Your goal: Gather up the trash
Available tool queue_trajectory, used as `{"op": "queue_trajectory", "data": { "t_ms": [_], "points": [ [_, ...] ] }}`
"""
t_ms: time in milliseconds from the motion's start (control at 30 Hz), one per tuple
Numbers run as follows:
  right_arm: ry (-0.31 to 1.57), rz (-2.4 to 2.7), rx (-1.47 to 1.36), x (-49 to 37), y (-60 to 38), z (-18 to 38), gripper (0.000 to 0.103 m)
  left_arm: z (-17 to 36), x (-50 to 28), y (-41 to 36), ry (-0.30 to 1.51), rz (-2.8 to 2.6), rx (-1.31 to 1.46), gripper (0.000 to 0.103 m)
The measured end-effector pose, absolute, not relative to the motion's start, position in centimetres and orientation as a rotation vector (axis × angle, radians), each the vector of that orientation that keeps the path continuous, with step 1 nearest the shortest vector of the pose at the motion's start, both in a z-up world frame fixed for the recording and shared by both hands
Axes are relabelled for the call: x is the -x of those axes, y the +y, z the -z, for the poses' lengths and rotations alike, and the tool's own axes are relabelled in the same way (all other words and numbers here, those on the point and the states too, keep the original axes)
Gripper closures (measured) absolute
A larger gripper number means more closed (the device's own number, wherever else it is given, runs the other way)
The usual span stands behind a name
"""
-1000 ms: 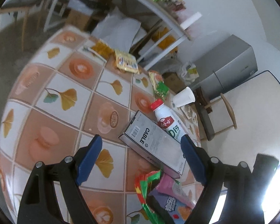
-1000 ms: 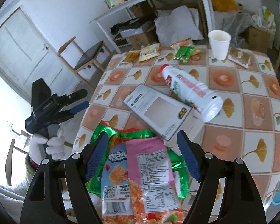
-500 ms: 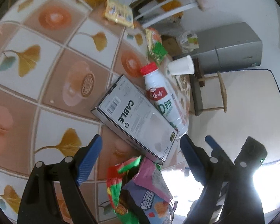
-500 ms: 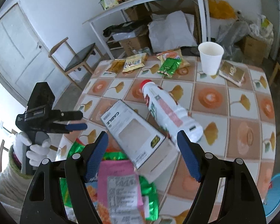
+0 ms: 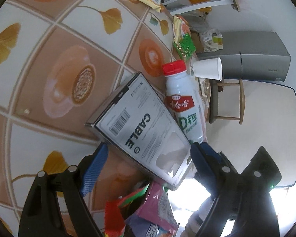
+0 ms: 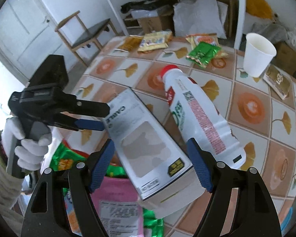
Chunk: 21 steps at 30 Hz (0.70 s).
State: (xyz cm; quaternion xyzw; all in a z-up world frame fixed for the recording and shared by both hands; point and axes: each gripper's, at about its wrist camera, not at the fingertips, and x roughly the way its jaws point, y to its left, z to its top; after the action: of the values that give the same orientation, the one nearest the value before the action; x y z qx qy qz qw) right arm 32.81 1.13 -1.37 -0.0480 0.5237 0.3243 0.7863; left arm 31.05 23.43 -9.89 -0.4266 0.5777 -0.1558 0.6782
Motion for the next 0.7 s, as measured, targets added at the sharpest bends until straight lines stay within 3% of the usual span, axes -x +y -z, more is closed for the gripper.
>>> {"op": "queue_trajectory", "data": {
  "t_ms": [700],
  "points": [
    [1.173,-0.655,0.172,-33.7,2.8,2.4,0.031,9.8,-32.2,23.9,1.218,0.318,0.961,0.021]
  ]
}}
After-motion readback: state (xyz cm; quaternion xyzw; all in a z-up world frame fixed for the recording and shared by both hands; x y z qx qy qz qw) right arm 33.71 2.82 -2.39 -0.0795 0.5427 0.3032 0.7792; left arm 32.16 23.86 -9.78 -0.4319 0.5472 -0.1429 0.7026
